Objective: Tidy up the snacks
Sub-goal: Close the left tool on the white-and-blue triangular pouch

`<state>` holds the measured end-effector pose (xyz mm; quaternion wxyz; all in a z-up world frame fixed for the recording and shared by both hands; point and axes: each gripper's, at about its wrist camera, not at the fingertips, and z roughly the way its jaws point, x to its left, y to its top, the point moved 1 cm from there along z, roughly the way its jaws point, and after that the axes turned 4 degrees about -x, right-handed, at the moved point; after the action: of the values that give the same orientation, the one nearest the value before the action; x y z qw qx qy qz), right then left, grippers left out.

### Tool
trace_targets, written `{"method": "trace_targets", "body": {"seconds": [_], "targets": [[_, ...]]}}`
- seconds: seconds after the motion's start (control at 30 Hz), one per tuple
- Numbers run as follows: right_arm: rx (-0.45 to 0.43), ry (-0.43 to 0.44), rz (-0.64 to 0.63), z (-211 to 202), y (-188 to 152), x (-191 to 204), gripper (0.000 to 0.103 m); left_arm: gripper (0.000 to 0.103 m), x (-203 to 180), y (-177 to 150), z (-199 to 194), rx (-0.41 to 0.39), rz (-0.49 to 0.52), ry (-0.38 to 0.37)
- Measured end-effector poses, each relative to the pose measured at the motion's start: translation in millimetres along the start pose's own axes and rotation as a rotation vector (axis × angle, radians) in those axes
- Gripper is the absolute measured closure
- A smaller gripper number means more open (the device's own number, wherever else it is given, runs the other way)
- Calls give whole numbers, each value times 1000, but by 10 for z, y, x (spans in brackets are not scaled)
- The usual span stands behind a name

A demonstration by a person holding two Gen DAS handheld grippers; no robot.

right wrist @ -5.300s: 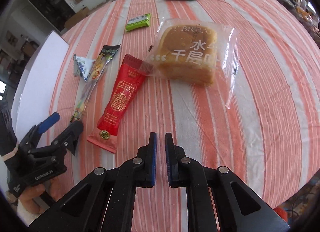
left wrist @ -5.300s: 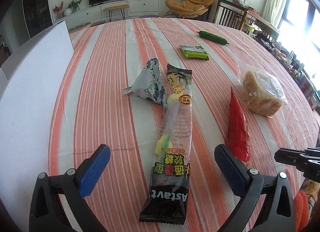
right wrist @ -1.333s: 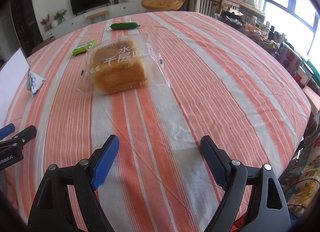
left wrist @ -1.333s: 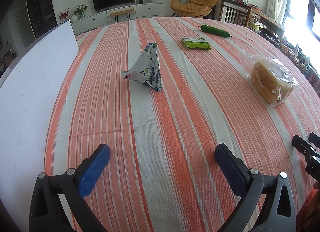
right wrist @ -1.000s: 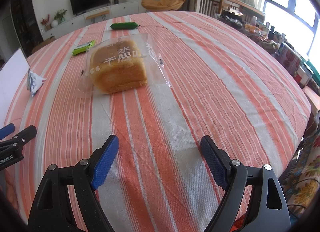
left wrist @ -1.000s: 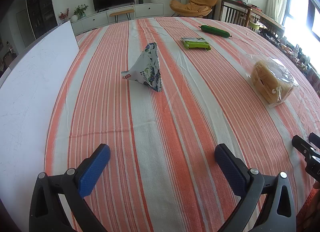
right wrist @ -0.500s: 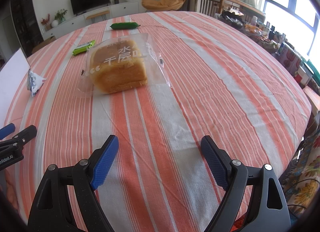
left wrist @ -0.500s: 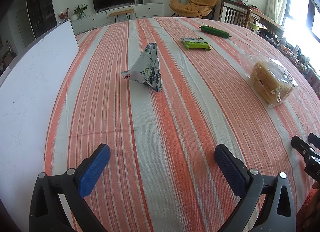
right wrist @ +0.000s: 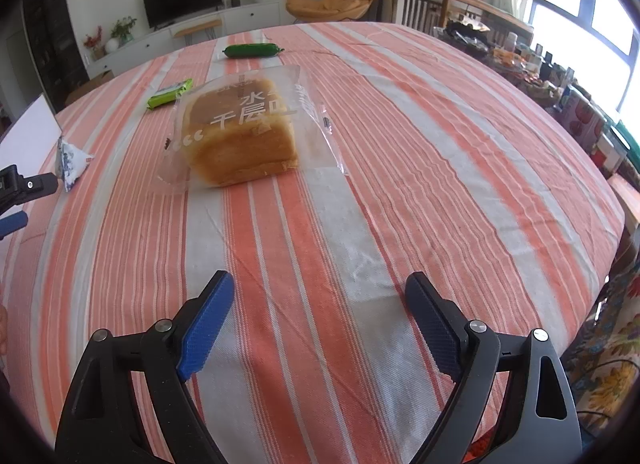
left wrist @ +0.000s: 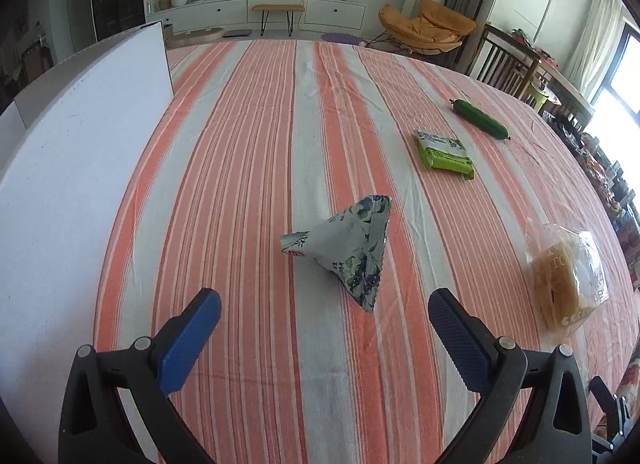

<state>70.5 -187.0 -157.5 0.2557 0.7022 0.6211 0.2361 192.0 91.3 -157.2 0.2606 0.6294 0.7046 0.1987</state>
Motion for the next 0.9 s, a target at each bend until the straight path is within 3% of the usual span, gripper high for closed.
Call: {"method": "trace_targets", "body": {"seconds": [0.07,0.17,0.2,0.23,0.27,0.37,0.4,0.47,0.57,0.7,0.73,0.77,0.83,0.9], "targets": [[0,0,0,-1,-1,1,13,1,-52,111,145,-16,26,50],[0,-1,0,-1,-2,2,13,5,-23,199,306,-8,14,31],[0,-1,0,-2,-3,3,13,17,-6,204,304,-22,15,35],[0,-1,0,-1,-3,3,13,45,2,195,272,-42,31,30],[0,-1,0,-2,-6,4,13,56,-2,179,238,-54,57,27],[0,-1,1,0,-5,4,13,60,-6,60,128,-49,89,2],[0,-1,1,0,-5,3,13,69,-21,0,75,-47,95,-4],[0,-1,1,-3,-7,4,13,74,-40,-148,-90,-42,105,-26],[0,-1,1,-3,-5,3,13,74,-107,-420,-307,-9,126,-91],[0,-1,1,-1,-4,-1,13,73,-197,-662,-497,-29,177,-130],[0,-1,1,-2,-6,0,13,68,-196,-688,-512,-43,180,-129],[0,-1,1,-3,-8,-1,13,62,-187,-702,-496,-43,181,-123],[0,0,1,-3,-5,-3,13,32,-156,-704,-471,-52,177,-111],[0,0,1,-5,-4,-4,13,18,-125,-701,-417,-37,163,-71]]}}
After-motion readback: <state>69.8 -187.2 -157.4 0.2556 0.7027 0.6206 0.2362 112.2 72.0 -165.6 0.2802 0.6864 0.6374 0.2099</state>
